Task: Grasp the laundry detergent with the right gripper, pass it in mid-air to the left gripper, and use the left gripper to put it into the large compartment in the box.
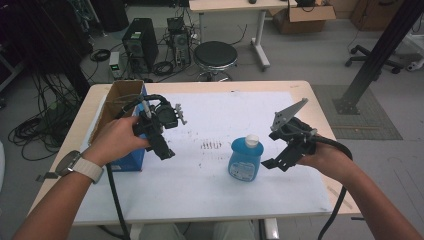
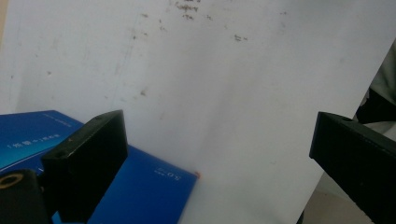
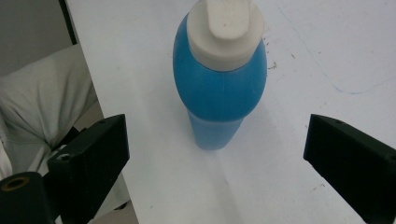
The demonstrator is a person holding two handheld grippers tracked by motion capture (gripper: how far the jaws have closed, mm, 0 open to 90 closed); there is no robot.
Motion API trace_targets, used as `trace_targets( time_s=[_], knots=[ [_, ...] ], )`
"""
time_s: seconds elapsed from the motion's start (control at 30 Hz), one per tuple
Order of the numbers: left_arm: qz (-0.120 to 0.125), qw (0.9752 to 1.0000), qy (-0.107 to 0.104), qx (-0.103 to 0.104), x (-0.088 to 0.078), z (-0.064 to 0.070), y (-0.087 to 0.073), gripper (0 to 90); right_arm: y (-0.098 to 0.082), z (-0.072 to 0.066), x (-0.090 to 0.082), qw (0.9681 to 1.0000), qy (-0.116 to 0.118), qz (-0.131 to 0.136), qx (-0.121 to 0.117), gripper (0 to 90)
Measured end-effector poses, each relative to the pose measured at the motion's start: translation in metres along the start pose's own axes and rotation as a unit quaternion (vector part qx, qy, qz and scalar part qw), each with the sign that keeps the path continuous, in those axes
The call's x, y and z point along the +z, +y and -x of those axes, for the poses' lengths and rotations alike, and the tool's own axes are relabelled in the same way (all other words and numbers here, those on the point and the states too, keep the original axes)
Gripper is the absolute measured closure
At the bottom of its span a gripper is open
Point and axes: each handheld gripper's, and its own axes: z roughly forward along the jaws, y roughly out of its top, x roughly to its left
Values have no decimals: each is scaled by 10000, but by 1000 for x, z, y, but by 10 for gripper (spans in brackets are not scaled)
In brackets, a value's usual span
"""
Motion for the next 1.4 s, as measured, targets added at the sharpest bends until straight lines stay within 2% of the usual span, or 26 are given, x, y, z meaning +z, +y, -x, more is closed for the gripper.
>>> trace_targets(
  time_s=[0.53,0.7,1.2,1.4],
  knots=[
    [-15,10000,-22,8,3,-1,1,50,-16,1,15,9988,63,478,48,67],
    [-9,10000,-18,-10,4,-2,1,50,-25,3,21,9969,101,768,96,69],
    [-17,10000,-17,27,5,-1,4,50,-41,2,31,9929,84,1171,171,67],
    [-29,10000,-27,17,6,-1,4,50,-49,3,36,9896,109,1417,221,68]
  ],
)
